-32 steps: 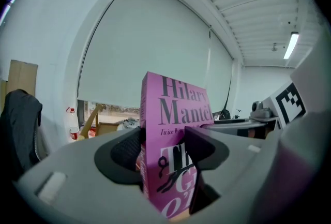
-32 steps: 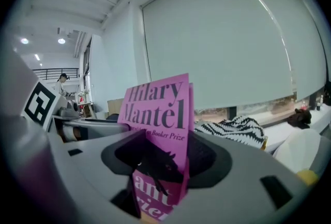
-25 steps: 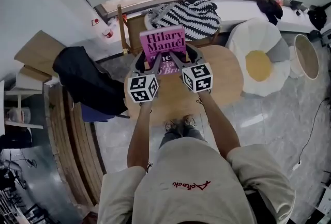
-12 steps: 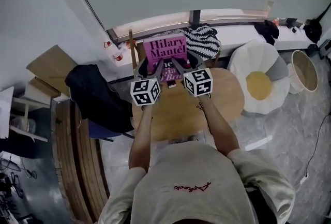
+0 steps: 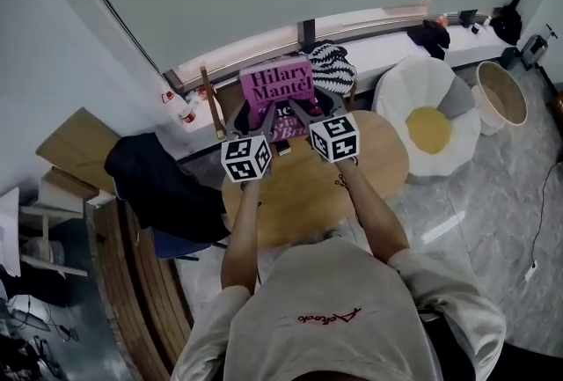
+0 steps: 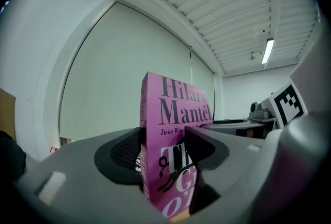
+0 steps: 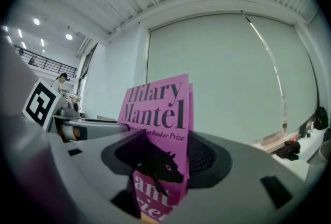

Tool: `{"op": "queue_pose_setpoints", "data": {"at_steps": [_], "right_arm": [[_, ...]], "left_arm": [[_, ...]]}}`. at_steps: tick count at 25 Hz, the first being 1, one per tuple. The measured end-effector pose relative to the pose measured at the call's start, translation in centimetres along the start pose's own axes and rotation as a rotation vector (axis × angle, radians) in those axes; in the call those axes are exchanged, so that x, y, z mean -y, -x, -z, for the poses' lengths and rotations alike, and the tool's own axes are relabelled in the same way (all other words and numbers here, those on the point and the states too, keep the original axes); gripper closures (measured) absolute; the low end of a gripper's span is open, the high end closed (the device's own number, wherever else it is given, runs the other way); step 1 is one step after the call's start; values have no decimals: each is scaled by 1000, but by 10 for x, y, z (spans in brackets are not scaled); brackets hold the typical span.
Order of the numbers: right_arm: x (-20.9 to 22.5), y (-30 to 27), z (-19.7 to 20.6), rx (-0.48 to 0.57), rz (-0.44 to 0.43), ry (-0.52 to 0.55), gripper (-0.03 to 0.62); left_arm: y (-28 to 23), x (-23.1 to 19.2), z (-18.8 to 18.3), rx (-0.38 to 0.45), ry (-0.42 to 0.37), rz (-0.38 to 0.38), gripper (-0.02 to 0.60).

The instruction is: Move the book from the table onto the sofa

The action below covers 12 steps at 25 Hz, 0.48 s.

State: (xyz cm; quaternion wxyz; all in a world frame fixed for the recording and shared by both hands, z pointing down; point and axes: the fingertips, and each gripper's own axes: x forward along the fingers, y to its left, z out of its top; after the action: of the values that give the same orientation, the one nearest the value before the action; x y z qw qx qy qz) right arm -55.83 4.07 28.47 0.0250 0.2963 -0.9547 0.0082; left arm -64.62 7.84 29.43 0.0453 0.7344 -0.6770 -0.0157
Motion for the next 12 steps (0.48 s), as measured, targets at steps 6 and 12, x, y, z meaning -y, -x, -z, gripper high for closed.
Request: {"op": "queue_pose_setpoints", "data": {"at_steps": [6, 12], "right_arm": [[30, 36, 14, -13, 129, -9, 338], [70, 84, 21, -16, 272, -20, 339]], "left_arm": [[-20, 41, 16, -21, 6, 135, 313], [-44, 98, 25, -41, 0, 280, 313]]}}
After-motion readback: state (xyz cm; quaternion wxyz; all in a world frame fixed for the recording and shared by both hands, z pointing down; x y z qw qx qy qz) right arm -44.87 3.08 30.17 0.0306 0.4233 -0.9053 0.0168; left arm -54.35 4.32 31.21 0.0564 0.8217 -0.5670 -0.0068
